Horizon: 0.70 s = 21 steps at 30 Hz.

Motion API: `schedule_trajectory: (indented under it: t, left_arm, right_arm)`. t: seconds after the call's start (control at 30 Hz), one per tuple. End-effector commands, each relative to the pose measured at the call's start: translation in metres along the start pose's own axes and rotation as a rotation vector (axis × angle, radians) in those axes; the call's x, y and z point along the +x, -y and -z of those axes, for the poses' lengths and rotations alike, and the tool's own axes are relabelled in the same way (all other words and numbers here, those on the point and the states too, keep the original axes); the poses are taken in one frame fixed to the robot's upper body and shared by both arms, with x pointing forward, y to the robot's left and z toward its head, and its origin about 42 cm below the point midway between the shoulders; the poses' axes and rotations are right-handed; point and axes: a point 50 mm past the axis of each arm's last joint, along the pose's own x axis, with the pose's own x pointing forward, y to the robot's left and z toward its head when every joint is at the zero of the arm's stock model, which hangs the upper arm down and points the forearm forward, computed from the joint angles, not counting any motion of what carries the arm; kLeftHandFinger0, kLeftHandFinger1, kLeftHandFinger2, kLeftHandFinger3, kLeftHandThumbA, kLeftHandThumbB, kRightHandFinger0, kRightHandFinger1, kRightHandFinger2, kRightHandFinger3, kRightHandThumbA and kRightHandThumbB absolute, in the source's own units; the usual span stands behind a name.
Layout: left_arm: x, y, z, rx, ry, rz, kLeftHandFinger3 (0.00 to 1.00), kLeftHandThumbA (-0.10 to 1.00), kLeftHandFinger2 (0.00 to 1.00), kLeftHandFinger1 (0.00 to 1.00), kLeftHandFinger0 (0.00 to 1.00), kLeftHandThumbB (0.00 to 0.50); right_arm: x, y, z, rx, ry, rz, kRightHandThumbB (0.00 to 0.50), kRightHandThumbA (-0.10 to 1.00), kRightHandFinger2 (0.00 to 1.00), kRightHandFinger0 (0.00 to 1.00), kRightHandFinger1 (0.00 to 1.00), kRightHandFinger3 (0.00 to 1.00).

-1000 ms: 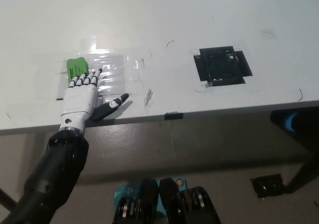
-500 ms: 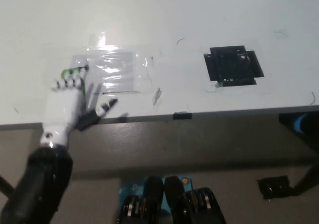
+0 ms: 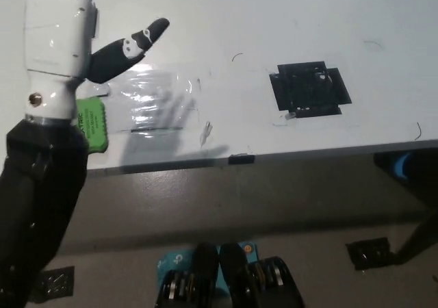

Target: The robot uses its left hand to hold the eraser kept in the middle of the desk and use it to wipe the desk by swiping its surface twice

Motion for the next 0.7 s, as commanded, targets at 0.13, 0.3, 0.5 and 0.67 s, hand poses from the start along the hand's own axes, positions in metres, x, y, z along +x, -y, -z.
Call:
schedule_trajectory:
  t: [0.13, 0.3, 0.5, 0.67]
  left_arm:
    - [-0.055, -0.042, -0.025, -0.085, 0.028, -0.052, 1.00, 1.00, 1.00, 1.00, 1.00, 0.469]
    - [-0.177, -0.013, -0.041, -0.272, -0.131, 0.088, 1.00, 1.00, 1.00, 1.00, 1.00, 0.359]
    - [-0.276, 0.016, -0.051, -0.429, -0.259, 0.277, 1.00, 1.00, 1.00, 1.00, 1.00, 0.184]
    - [-0.329, 0.045, -0.041, -0.560, -0.373, 0.409, 1.00, 1.00, 1.00, 1.00, 1.00, 0.127]
  right_arm:
    - [0.007, 0.001, -0.016, -0.005, 0.052, -0.035, 0.143, 1.00, 1.00, 1.00, 1.00, 1.00]
    - [0.008, 0.001, -0.014, -0.004, 0.045, -0.030, 0.133, 1.00, 1.00, 1.00, 1.00, 1.00]
    - [0.008, 0.000, -0.013, -0.002, 0.042, -0.033, 0.131, 1.00, 1.00, 1.00, 1.00, 1.00]
    - [0.010, -0.001, -0.014, -0.003, 0.039, -0.040, 0.122, 1.00, 1.00, 1.00, 1.00, 1.00]
